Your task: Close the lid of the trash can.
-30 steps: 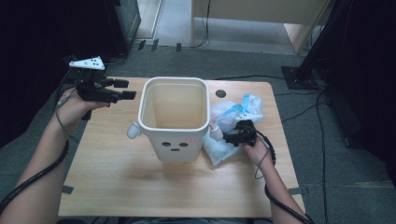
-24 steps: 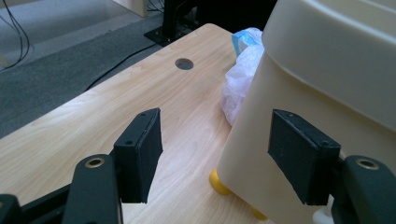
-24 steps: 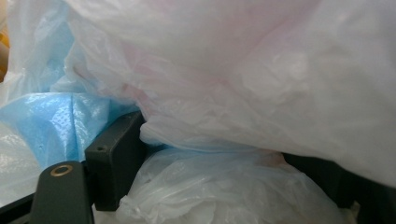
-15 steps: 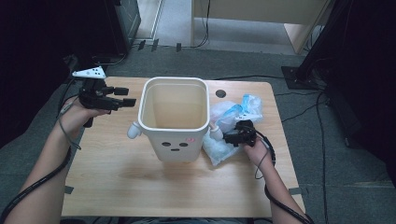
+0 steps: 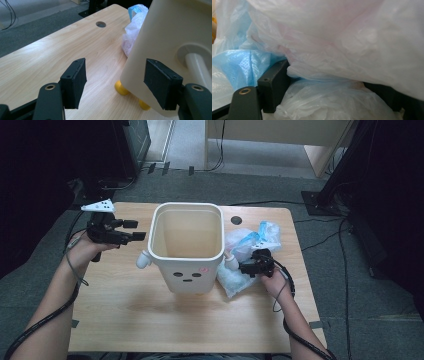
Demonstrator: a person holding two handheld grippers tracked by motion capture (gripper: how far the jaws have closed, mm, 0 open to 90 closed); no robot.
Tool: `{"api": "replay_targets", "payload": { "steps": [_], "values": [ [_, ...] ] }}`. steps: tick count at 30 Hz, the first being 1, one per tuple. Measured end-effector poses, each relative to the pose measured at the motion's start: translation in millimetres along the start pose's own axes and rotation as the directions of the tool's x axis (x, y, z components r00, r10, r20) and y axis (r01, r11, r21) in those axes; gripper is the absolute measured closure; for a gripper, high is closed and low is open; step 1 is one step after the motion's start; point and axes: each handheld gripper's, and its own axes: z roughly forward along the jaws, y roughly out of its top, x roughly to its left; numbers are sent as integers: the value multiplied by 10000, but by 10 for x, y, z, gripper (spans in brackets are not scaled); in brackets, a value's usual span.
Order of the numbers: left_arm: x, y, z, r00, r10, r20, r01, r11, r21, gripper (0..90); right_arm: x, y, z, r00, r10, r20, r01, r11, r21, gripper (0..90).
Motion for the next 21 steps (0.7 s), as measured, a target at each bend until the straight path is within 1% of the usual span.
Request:
{"api": "replay_targets", "payload": {
  "steps": [5,7,10,13,19,21],
  "values": [
    [7,-93,22,10000,-74,33,75,9999,-109,337,3,0,2,10000,-24,6,24,10000,-5,224],
    [10,-138,35,9998,-178,34,178,9997,-165,337,5,-1,2,10000,-14,10,14,10000,2,224],
    [7,-205,59,9997,-223,64,223,9997,-66,336,7,-3,1,10000,-23,4,23,10000,-1,224],
    [2,-263,86,9996,-241,131,243,9996,-132,335,11,-4,2,10000,2,-4,-2,10000,2,224],
    [19,-382,148,9994,-337,122,338,9994,-92,331,17,-5,3,10000,15,-1,-15,10000,16,224],
    [16,-424,170,9990,-439,124,441,9989,-146,331,18,-5,3,10000,3,-2,-3,10000,18,225]
  ]
}}
